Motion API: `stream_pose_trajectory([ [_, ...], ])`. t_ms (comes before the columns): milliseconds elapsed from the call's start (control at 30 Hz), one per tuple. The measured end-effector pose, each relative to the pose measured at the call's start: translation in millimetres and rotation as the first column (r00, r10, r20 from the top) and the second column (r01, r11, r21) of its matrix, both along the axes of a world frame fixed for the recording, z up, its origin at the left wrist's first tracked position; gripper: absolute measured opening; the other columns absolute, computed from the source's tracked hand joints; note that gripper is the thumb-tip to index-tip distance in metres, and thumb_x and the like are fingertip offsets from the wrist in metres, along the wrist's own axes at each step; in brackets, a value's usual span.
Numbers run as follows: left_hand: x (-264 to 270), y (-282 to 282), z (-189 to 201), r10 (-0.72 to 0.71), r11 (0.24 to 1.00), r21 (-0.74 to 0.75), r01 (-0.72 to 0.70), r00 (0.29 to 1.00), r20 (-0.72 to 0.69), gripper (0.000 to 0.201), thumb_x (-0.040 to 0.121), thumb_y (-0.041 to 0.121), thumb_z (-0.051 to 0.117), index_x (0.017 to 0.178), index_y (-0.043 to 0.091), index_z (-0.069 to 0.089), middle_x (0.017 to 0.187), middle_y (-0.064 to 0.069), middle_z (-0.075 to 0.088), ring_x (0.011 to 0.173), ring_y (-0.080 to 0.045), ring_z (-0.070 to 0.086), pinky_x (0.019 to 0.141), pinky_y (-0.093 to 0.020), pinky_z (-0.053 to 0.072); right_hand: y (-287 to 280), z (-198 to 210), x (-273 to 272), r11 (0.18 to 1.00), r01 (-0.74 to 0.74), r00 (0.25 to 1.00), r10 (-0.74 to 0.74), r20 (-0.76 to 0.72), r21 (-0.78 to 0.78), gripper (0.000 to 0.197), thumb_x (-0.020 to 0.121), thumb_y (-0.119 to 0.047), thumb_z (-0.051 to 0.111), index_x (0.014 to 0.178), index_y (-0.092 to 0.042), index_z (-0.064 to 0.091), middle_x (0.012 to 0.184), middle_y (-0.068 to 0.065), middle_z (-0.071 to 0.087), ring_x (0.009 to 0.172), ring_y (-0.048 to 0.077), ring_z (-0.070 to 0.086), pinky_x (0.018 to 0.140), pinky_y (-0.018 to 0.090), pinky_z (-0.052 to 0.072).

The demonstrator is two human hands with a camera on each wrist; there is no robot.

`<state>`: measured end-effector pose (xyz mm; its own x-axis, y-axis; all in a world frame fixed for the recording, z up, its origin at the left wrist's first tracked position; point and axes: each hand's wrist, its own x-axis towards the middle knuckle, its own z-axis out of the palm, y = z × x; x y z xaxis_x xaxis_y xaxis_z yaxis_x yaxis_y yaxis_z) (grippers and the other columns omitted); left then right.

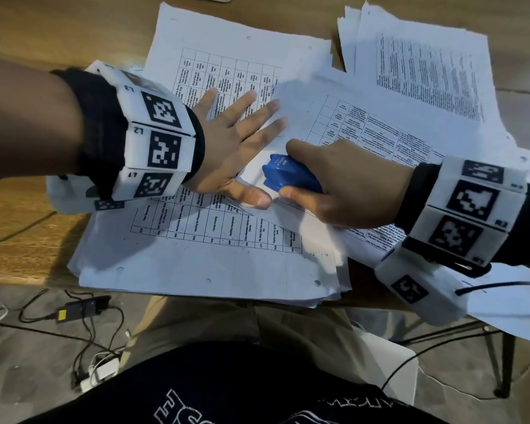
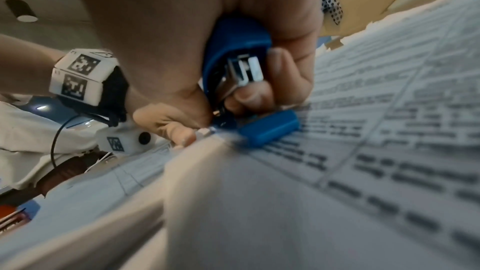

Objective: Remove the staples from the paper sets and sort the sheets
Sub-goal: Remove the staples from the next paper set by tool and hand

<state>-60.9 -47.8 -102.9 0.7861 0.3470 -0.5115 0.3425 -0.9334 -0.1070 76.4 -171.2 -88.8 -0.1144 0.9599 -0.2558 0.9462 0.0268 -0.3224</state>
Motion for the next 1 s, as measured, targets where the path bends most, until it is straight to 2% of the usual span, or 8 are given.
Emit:
stream_pose_trajectory([
  [200, 0, 2, 0, 0.004, 0.999, -0.033, -0.005, 1.0, -0.006, 0.12, 0.041, 0.087, -0.009, 0.138, 0.021, -0.034, 0.147, -0.001, -0.039, 0.139, -0.027, -0.029, 0.112, -0.06, -0.002, -1, 1, -4, 1.0, -0.005, 0.998, 0.005, 0.056, -0.004, 0.029, 0.089, -0.037, 0.05, 0.088, -0.02, 0.027, 0.058, -0.008, 0.033, 0.051, 0.008, 0.031, 0.047, 0.027, 0.024],
  [300, 1, 1, 1, 0.011, 0.999, -0.031, -0.012, 0.999, -0.03, 0.124, 0.045, 0.096, -0.001, 0.139, 0.021, -0.033, 0.147, -0.002, -0.039, 0.138, -0.027, -0.029, 0.112, -0.06, -0.002, 0, 5, -4, 0.999, -0.024, 0.987, 0.027, 0.159, -0.021, 0.027, 0.09, -0.04, 0.046, 0.091, -0.024, 0.025, 0.06, -0.004, 0.032, 0.052, 0.02, 0.035, 0.053, 0.032, 0.03],
  [400, 2, 1, 0, 0.007, 1.0, -0.02, -0.008, 1.0, -0.009, 0.122, 0.042, 0.09, -0.007, 0.139, 0.021, -0.033, 0.147, -0.002, -0.038, 0.139, -0.028, -0.028, 0.112, -0.06, -0.001, -1, 8, -7, 0.997, -0.077, 0.954, 0.074, 0.289, 0.0, 0.023, 0.092, -0.04, 0.042, 0.098, -0.023, 0.027, 0.068, 0.001, 0.038, 0.058, 0.03, 0.04, 0.05, 0.031, 0.027],
  [567, 2, 2, 0, 0.003, 1.0, -0.011, -0.004, 1.0, -0.028, 0.124, 0.044, 0.095, -0.004, 0.139, 0.021, -0.033, 0.147, -0.002, -0.039, 0.138, -0.028, -0.029, 0.113, -0.059, -0.003, -5, 6, -13, 0.994, -0.108, 0.908, 0.087, 0.41, 0.027, 0.021, 0.093, -0.03, 0.042, 0.098, -0.022, 0.023, 0.072, 0.004, 0.045, 0.046, 0.023, 0.03, 0.043, 0.026, 0.017],
  [633, 3, 0, 1, 0.014, 1.0, -0.007, -0.014, 0.999, -0.042, 0.118, 0.049, 0.089, 0.0, 0.139, 0.02, -0.032, 0.146, -0.002, -0.04, 0.138, -0.028, -0.03, 0.113, -0.058, -0.004, -6, 5, -13, 0.993, -0.118, 0.905, 0.095, 0.415, 0.031, 0.023, 0.093, -0.027, 0.041, 0.094, -0.021, 0.019, 0.07, 0.004, 0.046, 0.044, 0.021, 0.028, 0.043, 0.026, 0.017],
  [700, 4, -1, 2, 0.022, 1.0, -0.016, -0.023, 0.999, -0.045, 0.115, 0.05, 0.084, 0.002, 0.139, 0.02, -0.033, 0.146, -0.002, -0.041, 0.138, -0.028, -0.031, 0.113, -0.057, -0.006, -8, 4, -13, 0.992, -0.117, 0.904, 0.091, 0.417, 0.037, 0.019, 0.093, -0.025, 0.04, 0.099, -0.018, 0.024, 0.068, 0.004, 0.044, 0.044, 0.02, 0.027, 0.043, 0.026, 0.018],
  [800, 2, 1, 0, 0.003, 1.0, -0.009, -0.004, 0.999, -0.037, 0.123, 0.047, 0.096, -0.004, 0.139, 0.02, -0.032, 0.146, -0.002, -0.04, 0.138, -0.028, -0.029, 0.111, -0.058, -0.005, -9, 3, -14, 0.993, -0.113, 0.895, 0.083, 0.439, 0.042, 0.022, 0.093, -0.024, 0.041, 0.11, -0.014, 0.029, 0.065, 0.002, 0.04, 0.043, 0.018, 0.025, 0.042, 0.026, 0.015],
  [1000, 2, 1, -1, -0.007, 1.0, 0.008, 0.007, 1.0, -0.029, 0.12, 0.04, 0.087, -0.012, 0.137, 0.021, -0.035, 0.146, -0.002, -0.04, 0.139, -0.028, -0.029, 0.111, -0.058, -0.003, -11, 3, -16, 0.989, -0.136, 0.88, 0.096, 0.465, 0.053, 0.021, 0.088, -0.018, 0.054, 0.102, -0.012, 0.039, 0.06, 0.005, 0.048, 0.038, 0.016, 0.019, 0.043, 0.02, 0.009],
])
